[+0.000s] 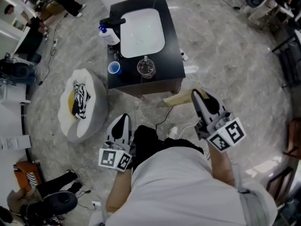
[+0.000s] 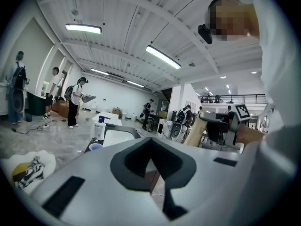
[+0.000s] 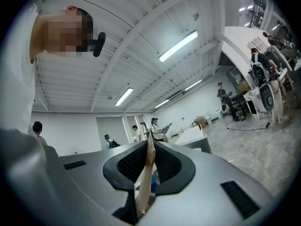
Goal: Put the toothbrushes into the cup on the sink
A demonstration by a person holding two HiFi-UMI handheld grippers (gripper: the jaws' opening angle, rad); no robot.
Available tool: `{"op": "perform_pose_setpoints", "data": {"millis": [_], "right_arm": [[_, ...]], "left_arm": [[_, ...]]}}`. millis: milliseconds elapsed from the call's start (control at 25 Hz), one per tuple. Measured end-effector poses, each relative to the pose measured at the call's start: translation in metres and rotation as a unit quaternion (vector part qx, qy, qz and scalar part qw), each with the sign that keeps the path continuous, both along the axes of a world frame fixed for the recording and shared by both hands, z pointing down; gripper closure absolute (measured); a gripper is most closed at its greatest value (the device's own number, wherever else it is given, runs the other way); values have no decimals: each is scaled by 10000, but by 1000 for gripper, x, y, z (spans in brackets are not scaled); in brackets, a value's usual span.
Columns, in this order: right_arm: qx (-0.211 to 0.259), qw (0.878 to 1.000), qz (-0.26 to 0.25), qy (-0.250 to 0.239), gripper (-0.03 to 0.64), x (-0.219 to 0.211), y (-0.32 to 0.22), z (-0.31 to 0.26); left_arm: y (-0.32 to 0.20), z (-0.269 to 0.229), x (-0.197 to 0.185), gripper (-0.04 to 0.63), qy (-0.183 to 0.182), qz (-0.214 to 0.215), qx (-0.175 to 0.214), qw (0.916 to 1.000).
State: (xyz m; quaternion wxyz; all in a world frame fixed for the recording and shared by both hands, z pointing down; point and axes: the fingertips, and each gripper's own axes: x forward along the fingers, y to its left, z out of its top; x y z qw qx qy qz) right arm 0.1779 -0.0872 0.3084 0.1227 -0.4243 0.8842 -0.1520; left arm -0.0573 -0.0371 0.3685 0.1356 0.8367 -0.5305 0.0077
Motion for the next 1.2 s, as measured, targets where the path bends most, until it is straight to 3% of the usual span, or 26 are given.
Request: {"op": "perform_pose_setpoints", "data": {"millis": [880, 1200], "right_arm": [[2, 9992, -403, 40, 552, -18, -8, 0], [113, 9991, -400, 89, 552, -21, -6, -9]], "left_arm": [[17, -2, -24, 592, 70, -556, 51, 9984], [9, -6, -16, 592, 86, -411, 178, 9990]]}}
